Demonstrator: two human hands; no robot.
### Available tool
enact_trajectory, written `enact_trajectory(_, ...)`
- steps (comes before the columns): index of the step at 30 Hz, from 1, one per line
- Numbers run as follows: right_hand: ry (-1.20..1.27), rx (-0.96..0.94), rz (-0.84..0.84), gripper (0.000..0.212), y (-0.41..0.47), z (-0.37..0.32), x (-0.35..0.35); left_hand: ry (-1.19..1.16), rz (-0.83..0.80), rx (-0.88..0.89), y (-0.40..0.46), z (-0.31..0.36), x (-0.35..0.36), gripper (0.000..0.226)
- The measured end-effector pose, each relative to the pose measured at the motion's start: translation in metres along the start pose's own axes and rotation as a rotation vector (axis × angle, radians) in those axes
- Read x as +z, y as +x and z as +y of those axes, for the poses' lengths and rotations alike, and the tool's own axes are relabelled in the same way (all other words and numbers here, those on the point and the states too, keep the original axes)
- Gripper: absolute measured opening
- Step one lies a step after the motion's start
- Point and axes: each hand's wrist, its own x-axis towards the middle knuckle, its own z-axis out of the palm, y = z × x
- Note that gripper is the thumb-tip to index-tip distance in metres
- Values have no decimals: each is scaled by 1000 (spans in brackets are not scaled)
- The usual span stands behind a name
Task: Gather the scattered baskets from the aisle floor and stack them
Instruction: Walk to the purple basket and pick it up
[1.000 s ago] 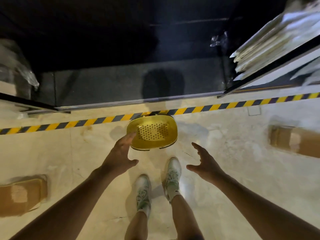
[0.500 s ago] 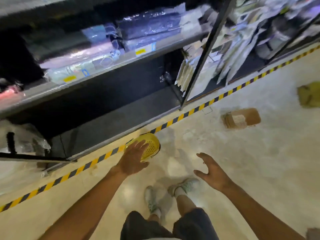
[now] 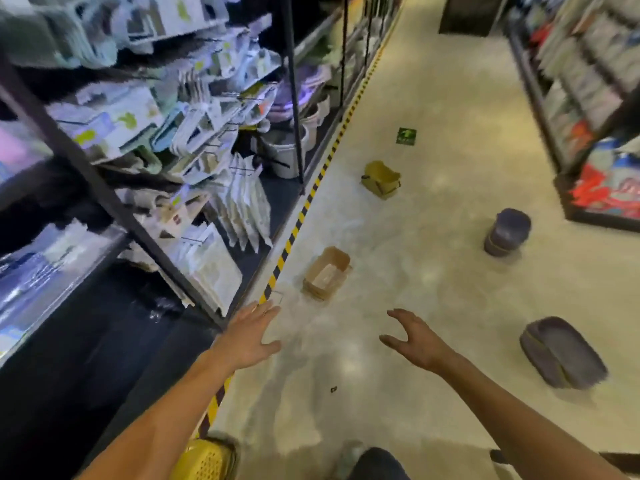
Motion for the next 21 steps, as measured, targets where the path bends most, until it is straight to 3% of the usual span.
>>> enact_trajectory(12,199,286,279,75,-16,163,-143,235,-13,434,207,207,-86,82)
enact_trajectory(21,273,464,336,80,10,247,-199,242,-99,560,334,323,-109,81)
